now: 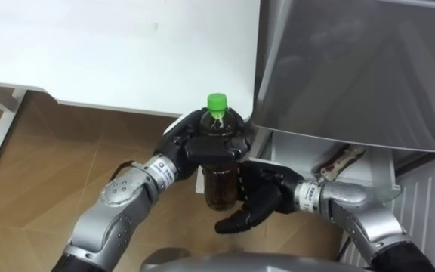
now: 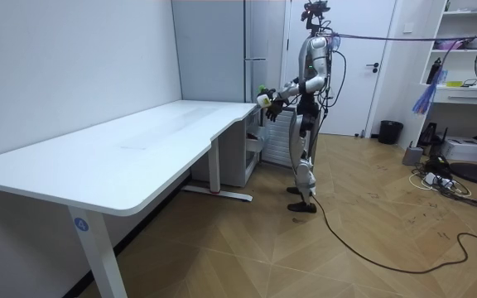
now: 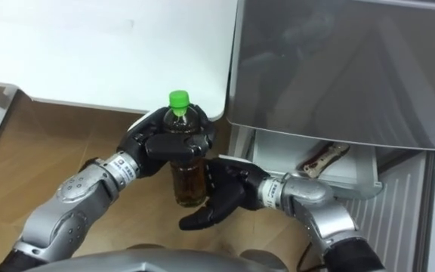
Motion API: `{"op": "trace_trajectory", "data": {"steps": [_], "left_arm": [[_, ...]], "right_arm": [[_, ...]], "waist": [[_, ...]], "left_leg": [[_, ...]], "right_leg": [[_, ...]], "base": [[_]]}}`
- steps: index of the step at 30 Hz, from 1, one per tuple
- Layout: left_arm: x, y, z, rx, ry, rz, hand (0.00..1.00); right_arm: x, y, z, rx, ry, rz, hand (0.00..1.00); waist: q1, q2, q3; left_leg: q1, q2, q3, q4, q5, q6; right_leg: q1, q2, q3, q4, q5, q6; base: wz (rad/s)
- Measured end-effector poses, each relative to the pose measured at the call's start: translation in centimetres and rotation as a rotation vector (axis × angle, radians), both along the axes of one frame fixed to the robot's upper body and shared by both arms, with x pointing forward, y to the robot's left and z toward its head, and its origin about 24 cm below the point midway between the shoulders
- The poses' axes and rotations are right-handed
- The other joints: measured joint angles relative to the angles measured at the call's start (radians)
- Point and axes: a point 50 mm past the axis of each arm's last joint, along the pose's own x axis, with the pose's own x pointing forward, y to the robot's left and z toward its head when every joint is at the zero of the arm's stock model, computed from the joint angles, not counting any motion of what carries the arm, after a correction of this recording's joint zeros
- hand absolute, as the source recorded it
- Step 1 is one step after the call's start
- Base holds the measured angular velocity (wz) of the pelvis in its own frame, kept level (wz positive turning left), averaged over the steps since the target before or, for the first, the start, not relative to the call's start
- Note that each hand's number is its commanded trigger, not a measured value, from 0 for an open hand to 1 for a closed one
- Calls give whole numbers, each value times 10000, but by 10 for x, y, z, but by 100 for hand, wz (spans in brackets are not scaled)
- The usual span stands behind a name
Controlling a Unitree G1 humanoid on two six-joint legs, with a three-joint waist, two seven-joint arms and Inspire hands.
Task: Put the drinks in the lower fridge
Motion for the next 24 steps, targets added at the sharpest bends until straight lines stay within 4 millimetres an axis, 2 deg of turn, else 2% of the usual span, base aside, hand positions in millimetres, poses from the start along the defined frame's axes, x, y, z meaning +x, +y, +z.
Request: {"op": "trace_trajectory", "data": {"steps": [10,22,23,24], "left_arm": [[-7,-3,-10,254,313,-372,100],[-6,-4,-7,686,-377,-668,100],[-6,-4,-7,713,-396,-696,100],[-6,-4,-7,778,-450,-738,100]], "right_arm": [[-9,-1,-5,-169,354,116,0],[-10,2,-4,507,684,-632,0],[-10,2,-4,512,686,-634,3],[-10,2,-4,522,687,-641,22]], "waist": [[14,-42,-42],[4,14,-51],[4,20,-49],[-2,40,-38]], "left_leg": [[64,24,114,-29,0,0],[173,47,189,-65,-1,0],[181,47,189,-66,-1,0],[189,46,189,-67,-1,0]], "right_leg": [[3,10,60,24,2,-2],[66,14,73,124,5,-6],[77,14,72,123,5,-6],[87,13,72,123,5,-6]], "base": [[-2],[-1],[0],[0]]}}
